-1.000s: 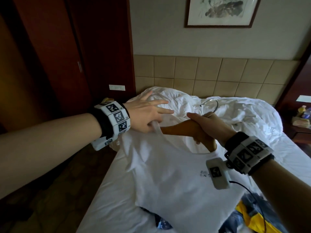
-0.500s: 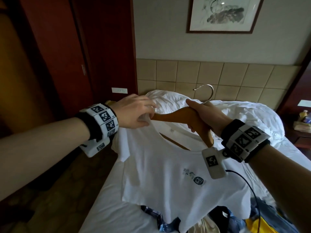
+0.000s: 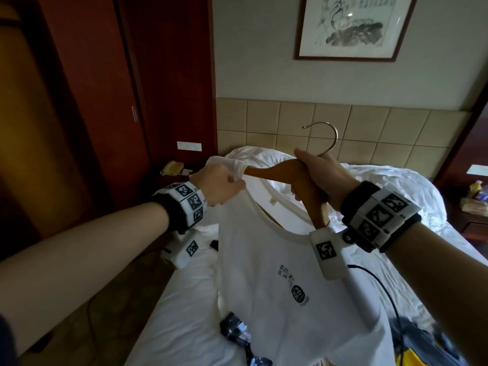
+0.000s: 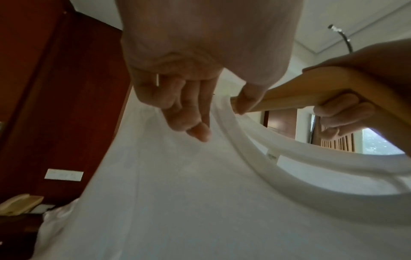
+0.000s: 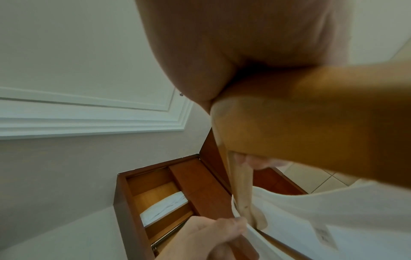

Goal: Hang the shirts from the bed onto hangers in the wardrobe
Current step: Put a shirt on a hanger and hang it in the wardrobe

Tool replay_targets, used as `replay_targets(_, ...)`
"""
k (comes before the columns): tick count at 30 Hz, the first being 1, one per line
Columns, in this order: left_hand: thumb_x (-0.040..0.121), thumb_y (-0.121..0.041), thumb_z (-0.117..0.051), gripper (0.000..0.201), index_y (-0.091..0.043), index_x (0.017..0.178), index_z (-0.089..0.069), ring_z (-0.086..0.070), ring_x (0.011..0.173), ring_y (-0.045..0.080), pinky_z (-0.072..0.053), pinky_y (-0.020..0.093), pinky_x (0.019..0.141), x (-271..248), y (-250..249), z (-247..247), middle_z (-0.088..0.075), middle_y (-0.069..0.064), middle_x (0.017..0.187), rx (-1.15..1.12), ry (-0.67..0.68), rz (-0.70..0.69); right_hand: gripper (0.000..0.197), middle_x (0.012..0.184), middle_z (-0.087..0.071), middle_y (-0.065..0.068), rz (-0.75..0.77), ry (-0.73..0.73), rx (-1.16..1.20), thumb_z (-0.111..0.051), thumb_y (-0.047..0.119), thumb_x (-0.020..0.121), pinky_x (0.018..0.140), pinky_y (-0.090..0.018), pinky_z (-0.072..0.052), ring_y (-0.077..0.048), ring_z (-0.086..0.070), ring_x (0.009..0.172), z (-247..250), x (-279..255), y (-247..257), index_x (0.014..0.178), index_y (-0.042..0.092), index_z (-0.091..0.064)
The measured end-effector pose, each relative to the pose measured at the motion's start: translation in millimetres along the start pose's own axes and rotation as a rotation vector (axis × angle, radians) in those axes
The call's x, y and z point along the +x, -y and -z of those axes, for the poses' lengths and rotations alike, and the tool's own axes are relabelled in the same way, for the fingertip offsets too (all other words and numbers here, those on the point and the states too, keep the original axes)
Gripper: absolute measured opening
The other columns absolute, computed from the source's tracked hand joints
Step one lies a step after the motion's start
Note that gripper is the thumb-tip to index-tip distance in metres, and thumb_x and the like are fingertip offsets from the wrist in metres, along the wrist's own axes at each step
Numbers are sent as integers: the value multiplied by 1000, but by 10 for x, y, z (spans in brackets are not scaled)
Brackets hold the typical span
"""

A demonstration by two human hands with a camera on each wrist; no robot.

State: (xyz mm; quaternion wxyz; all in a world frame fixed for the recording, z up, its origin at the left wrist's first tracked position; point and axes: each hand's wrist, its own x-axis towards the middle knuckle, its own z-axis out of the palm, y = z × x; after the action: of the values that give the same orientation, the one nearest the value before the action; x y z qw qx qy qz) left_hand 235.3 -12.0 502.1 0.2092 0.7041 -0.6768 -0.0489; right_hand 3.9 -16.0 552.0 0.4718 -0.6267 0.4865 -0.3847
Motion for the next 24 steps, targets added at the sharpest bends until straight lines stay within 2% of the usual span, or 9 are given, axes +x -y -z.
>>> replay_targets(2,93,-56,-52,51,-14,69,-69,-58,42,14,-54,27,52,18,-29,-24,-67,1,54,-15,39,23,41,70,-68,-23,-8,1,11,-47,37,102,54,-35,-59,-29,-66,54,-18,-8,-7,99,-2,-60)
replay_targets(4,96,-43,-51,41,-12,77,-68,-56,42,14,-48,23,48,39,-61,-88,-67,3,58,4,59,83,41,70,-68,-22,-5,8,8,-47,37,102,53,-34,-58,-28,-67,54,-63,-21,-29,96,-1,-60)
replay_targets(7,99,-36,-45,34,-13,80,-61,-56,58,17,-46,27,60,70,-12,-87,-58,1,64,210,15,79,41,64,-67,-20,18,-7,-26,-47,35,102,52,-35,-56,-30,-66,53,-53,-7,-88,90,-1,-59)
replay_targets(10,100,-44,-40,39,-17,80,-59,-59,73,22,-47,33,69,120,128,138,-55,-1,72,376,-5,76,42,61,-67,-17,26,-48,-119,-46,36,102,52,-34,-56,-31,-64,51,34,11,-188,87,-1,-60)
replay_targets(13,96,-54,-45,49,-16,71,-62,-61,64,22,-46,29,58,156,160,315,-59,2,68,392,0,89,46,62,-68,-16,-6,-37,-163,-48,41,100,50,-29,-52,-28,-64,50,55,-2,-269,91,-1,-64)
replay_targets(16,89,-67,-48,53,-20,67,-58,-62,69,23,-49,30,63,161,52,257,-64,3,75,349,82,64,48,62,-69,-15,2,6,-175,-49,43,99,52,-29,-53,-27,-64,52,30,-14,-261,86,0,-66)
replay_targets(19,83,-75,-49,59,-23,55,-50,-56,58,18,-51,33,67,101,-16,171,-52,-4,58,304,148,11,50,61,-69,-16,28,32,-204,-50,42,99,50,-25,-51,-27,-65,52,50,-26,-247,83,-1,-67)
replay_targets(22,88,-60,-52,54,-20,51,-51,-54,54,15,-52,33,67,14,-94,172,-50,-8,53,342,120,-91,50,60,-68,-16,45,41,-224,-51,42,99,49,-23,-50,-26,-64,50,101,-29,-248,76,0,-67)
replay_targets(24,85,-47,-59,31,-23,68,-56,-57,68,17,-44,29,61,-46,-199,208,-56,-9,69,283,38,-168,51,62,-68,-18,53,66,-209,-52,42,98,52,-26,-51,-28,-64,51,111,-35,-243,74,0,-67)
